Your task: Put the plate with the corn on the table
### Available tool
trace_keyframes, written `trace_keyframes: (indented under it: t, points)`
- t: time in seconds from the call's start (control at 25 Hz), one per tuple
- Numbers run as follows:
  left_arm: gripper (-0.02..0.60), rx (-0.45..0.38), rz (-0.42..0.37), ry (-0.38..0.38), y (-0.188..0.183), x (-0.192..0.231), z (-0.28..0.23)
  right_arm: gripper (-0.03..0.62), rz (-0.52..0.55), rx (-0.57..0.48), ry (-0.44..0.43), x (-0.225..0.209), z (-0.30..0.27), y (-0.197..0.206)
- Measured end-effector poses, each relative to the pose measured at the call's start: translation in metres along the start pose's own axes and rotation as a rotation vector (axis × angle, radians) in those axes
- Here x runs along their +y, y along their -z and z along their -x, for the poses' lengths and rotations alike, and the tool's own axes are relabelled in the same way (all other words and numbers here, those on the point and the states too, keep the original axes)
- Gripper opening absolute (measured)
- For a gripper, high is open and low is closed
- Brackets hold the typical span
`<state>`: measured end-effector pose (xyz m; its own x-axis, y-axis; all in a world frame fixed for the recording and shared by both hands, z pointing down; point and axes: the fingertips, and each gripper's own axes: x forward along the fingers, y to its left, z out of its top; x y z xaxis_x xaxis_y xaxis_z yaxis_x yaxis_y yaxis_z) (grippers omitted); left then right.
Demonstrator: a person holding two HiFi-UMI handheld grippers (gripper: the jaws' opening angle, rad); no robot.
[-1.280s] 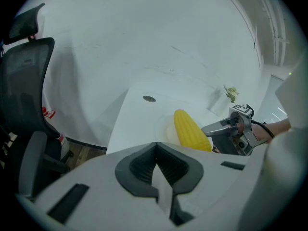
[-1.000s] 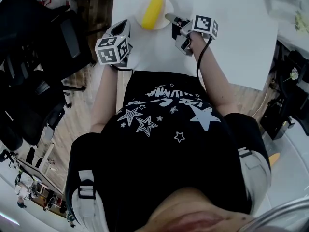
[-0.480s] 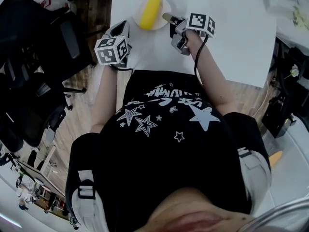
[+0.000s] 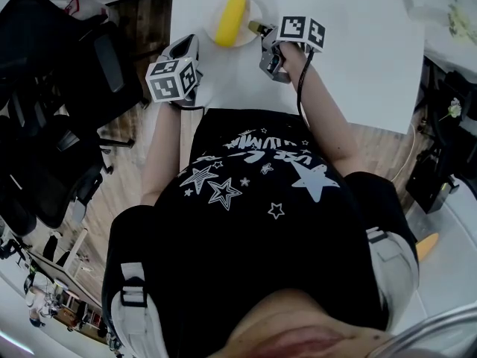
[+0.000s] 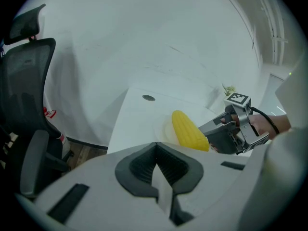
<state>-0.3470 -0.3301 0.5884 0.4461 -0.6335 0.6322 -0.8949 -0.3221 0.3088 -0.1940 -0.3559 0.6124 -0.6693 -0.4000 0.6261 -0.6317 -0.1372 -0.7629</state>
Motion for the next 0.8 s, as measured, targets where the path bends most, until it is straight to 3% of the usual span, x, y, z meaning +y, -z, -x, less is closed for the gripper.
trace_keyframes:
  t: [0.28,0.8]
  points:
    - [0.005,-0.005,0.002,-0.002,-0.002,-0.001,0.002,0.098,0.096,0.018,0.054,0.005,0.002,-0.001]
    - [0.005,-0.020,-0.019,-0.011,-0.011,-0.005,0.005,0.160,0.232,0.045,0.121,0.010,0.005,0.001]
